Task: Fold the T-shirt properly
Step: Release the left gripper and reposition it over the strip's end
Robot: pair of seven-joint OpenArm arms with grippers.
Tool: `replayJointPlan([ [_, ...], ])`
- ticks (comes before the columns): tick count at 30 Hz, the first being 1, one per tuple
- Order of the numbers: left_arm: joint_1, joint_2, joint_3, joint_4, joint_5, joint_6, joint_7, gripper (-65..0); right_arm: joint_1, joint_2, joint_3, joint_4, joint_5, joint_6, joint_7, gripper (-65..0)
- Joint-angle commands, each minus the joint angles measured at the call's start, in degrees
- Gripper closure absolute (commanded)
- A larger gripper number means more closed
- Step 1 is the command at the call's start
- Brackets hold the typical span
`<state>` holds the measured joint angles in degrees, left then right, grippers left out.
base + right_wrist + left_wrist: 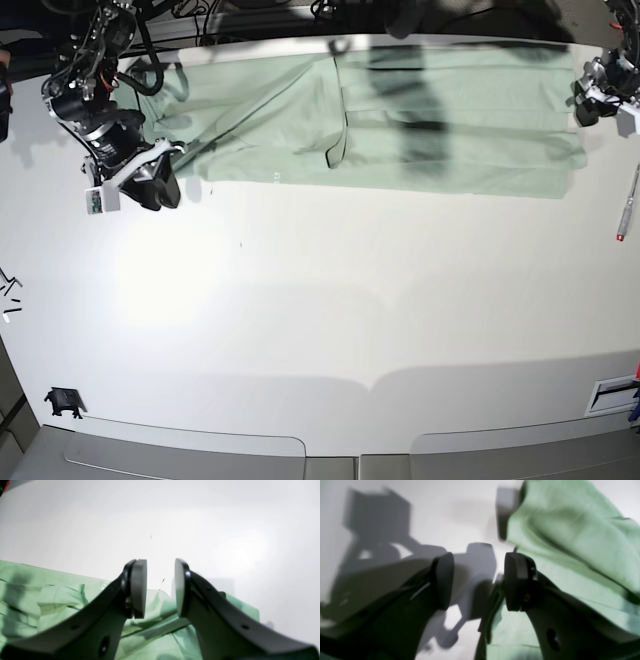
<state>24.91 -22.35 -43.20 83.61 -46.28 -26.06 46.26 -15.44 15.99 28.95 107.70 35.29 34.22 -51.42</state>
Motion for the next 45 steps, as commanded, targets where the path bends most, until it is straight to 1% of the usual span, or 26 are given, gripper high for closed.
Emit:
replayJointPlan([
  [1, -0.15, -1.01, -0.55, -0.61, -2.58, -0.72, 0.17, -29.9, 0.37, 0.70, 0.28, 1.05, 0.85, -0.02, 1.68, -17.5],
  [4, -0.15, -0.98, -0.55, -3.91, -6.49, -2.78, 1.33, -29.9, 0.37, 0.70, 0.28, 1.05, 0.87, -0.02, 1.68, -17.5],
  [10, -0.15, -0.94, -0.55, -6.45, -11.45, -4.68, 4.33, -29.9, 0.37, 0.68, 0.28, 1.05, 2.62, -0.02, 1.92, -17.5],
  [13, -0.15, 0.09, -0.52, -6.43, -13.79, -5.95, 6.67, -29.9, 0.37, 0.70, 0.28, 1.05, 2.62, -0.02, 1.95, -17.5],
  [15, -0.13, 1.33, -0.52, -6.45, -15.58, -7.98, 8.26, -29.8, 0.42, 0.70, 0.28, 1.05, 2.64, -0.02, 2.01, -17.5],
  [18, -0.17, 3.28, -0.52, -6.45, -15.78, -8.52, 8.09, -29.4, 0.50, 0.70, 0.28, 1.05, 2.64, -0.02, 1.95, -17.5],
  [24, -0.92, 5.18, -0.52, -6.45, -15.61, -8.52, 5.75, -29.4, 0.50, 0.70, 0.28, 1.05, 2.62, -0.02, 1.95, -17.5],
  [33, -4.15, 5.51, -0.52, -6.45, -14.12, -8.52, 5.79, -29.0, 0.50, 0.70, 0.28, 1.05, 2.82, -0.02, 1.97, -17.5],
  [34, -4.11, 5.51, -0.52, -6.45, -13.81, -8.52, 5.79, -27.9, 0.50, 0.70, 0.28, 1.05, 2.84, 0.00, 1.99, -17.5],
  [35, -4.09, 5.51, -0.52, -6.45, -13.57, -8.50, 5.79, -25.4, 0.50, 0.70, 0.28, 1.05, 2.82, 0.00, 1.97, -17.5],
  [39, -3.96, 5.51, -0.52, -6.45, -13.20, -8.50, 4.87, -12.6, 0.50, 0.70, 0.28, 1.05, 2.84, 0.00, 1.97, -17.5],
  [43, -3.96, 5.51, -0.52, -6.45, -13.20, -8.52, 1.31, 0.0, 0.50, 0.70, 0.28, 1.05, 3.06, 0.00, 1.97, -17.5],
  [45, -3.96, 5.51, -0.52, -6.45, -13.20, -8.52, 0.04, 0.0, 0.50, 0.70, 0.28, 1.05, 4.31, 0.00, 1.97, -17.5],
])
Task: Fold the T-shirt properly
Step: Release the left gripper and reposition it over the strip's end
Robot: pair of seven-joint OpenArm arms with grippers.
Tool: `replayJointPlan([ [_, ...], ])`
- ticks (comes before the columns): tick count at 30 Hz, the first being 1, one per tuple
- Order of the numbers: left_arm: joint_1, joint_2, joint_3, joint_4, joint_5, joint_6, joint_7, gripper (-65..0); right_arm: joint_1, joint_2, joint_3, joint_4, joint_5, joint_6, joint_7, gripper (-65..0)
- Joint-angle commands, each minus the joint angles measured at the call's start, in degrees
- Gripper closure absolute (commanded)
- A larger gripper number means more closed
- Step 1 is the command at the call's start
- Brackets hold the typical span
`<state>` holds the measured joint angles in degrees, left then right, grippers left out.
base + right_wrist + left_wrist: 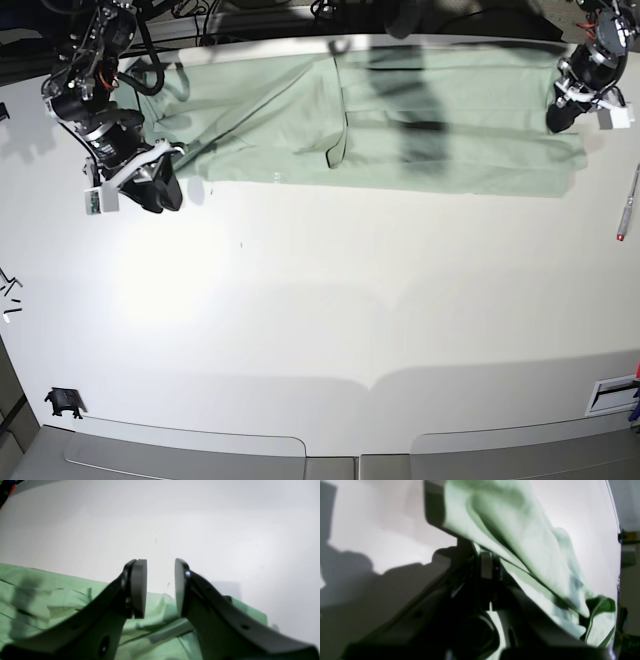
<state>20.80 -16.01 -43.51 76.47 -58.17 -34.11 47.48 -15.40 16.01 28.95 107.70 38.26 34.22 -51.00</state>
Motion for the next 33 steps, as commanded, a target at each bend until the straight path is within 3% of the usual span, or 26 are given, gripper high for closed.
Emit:
replayJointPlan([
  [1, 0.13, -0.83, -0.22, 0.70, -1.31, -0.50, -1.66, 0.0, 0.46, 0.66, 0.28, 1.05, 1.75, 0.00, 1.55, -17.5],
  [4, 0.13, -0.85, -0.22, 0.70, -1.36, -0.76, -2.71, 0.0, 0.46, 0.66, 0.28, 1.05, 2.45, 0.04, 1.53, -17.5],
  [8, 0.15, -0.85, -0.22, 0.70, -1.97, -5.25, -3.02, 0.0, 0.46, 0.66, 0.28, 1.05, 2.43, 0.02, 1.53, -17.5],
  [17, 0.15, -0.83, -0.22, 0.70, -2.75, -5.40, -2.34, 0.0, 0.46, 0.66, 0.28, 1.05, 2.43, 0.02, 1.51, -17.4],
  [21, -0.02, -0.81, -0.22, 0.70, -1.55, -5.40, -2.60, -17.4, 0.46, 0.66, 0.28, 1.05, 2.45, 0.04, 1.51, -17.4],
  [25, -0.31, -0.83, -0.22, 0.70, 1.77, -5.18, -4.72, -17.9, 0.46, 0.66, 0.28, 1.05, 2.45, 0.02, 1.51, -17.4],
  [33, -2.14, -0.63, 0.11, -0.04, 1.73, -4.46, -4.66, -17.9, 0.46, 0.66, 0.28, 1.05, 2.71, 0.02, 1.53, -17.4],
])
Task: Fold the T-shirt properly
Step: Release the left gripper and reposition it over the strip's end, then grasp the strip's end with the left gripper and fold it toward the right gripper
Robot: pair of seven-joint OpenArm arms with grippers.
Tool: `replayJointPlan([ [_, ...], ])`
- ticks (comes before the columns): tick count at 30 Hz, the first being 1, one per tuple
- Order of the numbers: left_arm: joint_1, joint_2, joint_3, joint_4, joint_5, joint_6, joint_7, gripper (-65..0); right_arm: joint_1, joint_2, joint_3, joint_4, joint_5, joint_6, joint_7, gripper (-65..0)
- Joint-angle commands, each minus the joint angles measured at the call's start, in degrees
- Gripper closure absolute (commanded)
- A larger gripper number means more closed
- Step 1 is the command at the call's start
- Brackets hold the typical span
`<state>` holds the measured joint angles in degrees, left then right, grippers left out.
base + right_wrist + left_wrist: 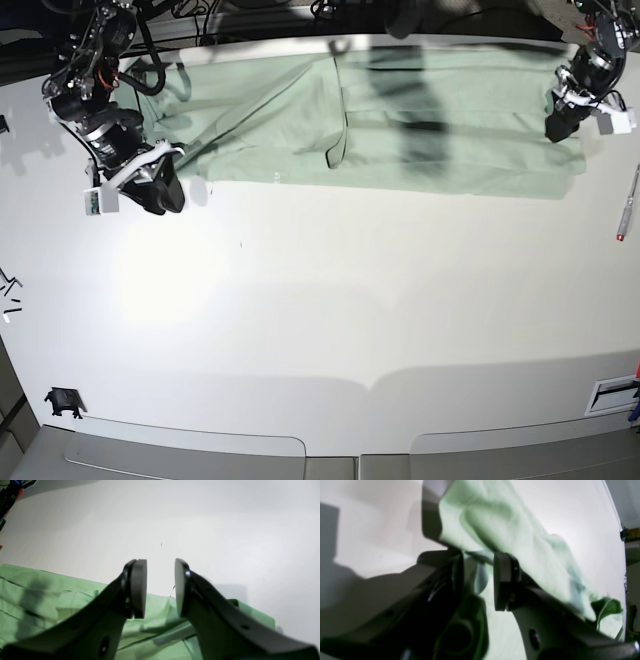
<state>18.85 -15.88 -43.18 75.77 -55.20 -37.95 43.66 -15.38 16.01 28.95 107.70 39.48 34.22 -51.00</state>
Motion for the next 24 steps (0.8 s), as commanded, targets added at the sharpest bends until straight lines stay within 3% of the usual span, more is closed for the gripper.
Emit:
replayJointPlan([
  [1, -0.68, -0.79, -0.11, 0.09, -1.22, -0.61, -0.83, -17.9, 0.44, 0.66, 0.28, 1.05, 1.46, 0.02, 1.53, -17.4],
  [5, -1.42, -0.81, -0.11, -2.19, -1.25, -0.61, -0.63, -15.1, 0.46, 0.66, 0.28, 1.05, 1.46, 0.02, 1.53, -17.4],
  [8, -1.40, -0.81, -0.11, -3.34, -1.27, -0.63, -0.42, -0.5, 0.46, 0.68, 0.28, 1.05, 1.46, 0.02, 1.53, -17.4],
  [24, -0.90, -0.81, -0.13, -0.52, -3.39, -2.05, -0.59, 0.0, 0.44, 0.66, 0.28, 1.05, -1.27, -0.02, 1.55, -17.4],
])
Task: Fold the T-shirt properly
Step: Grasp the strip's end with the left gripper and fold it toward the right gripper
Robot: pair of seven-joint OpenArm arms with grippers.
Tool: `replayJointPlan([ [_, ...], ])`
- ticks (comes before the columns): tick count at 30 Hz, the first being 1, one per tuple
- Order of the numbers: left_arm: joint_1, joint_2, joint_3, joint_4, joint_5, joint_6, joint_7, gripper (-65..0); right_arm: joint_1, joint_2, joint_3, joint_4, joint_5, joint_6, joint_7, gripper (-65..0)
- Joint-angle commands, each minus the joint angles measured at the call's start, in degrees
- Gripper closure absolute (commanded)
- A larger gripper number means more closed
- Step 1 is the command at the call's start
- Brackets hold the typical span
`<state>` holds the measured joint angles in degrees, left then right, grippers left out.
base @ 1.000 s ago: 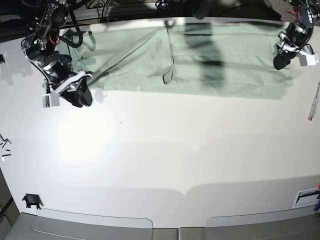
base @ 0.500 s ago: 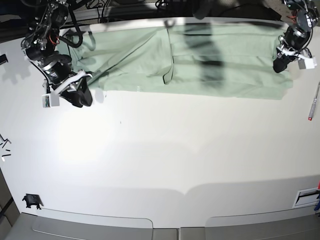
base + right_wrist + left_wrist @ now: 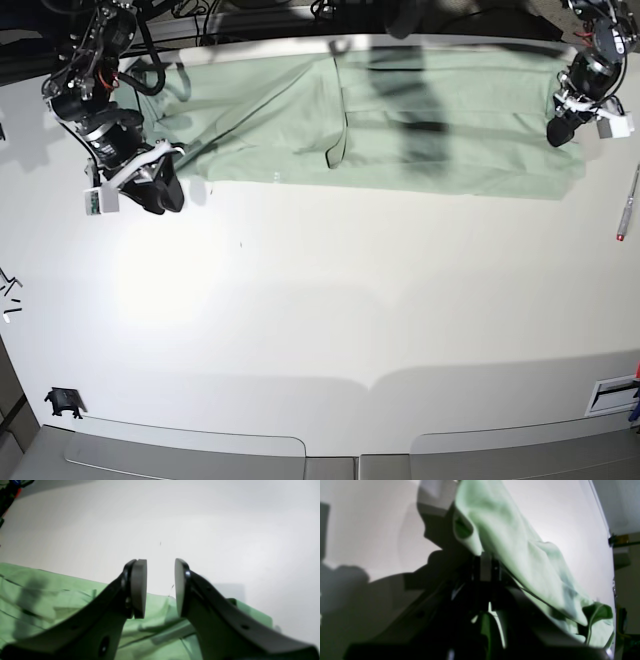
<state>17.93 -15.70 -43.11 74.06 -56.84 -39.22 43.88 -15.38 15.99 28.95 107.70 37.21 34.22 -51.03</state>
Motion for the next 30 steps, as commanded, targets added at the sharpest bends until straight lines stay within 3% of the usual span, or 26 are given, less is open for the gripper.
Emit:
replayJointPlan([
  [1, 0.22, -0.98, -0.20, 2.32, -1.70, -0.78, -0.63, 0.0, 0.44, 0.68, 0.28, 1.05, 0.15, -0.26, 1.57, -17.4],
  [8, 3.93, -0.13, -0.17, 13.11, -1.70, -0.78, 0.02, 0.0, 0.44, 0.70, 0.28, 0.02, -6.21, -5.22, 2.64, -17.4],
  [14, 6.27, 5.51, 1.25, 20.92, -1.75, -0.78, 1.60, 0.0, 0.46, 0.79, 0.31, -4.59, -10.60, -7.63, 5.14, -17.3],
  [18, 6.54, 7.61, 7.10, 23.56, -1.73, -0.78, 1.70, 0.0, 0.48, 1.16, 0.35, -7.50, -12.76, -7.78, 6.51, -17.3],
  [30, 6.51, 7.78, 27.23, 26.08, 0.42, -0.78, 1.70, 0.0, 1.09, 1.16, 0.35, -7.89, -13.25, -8.57, 6.47, -17.3],
])
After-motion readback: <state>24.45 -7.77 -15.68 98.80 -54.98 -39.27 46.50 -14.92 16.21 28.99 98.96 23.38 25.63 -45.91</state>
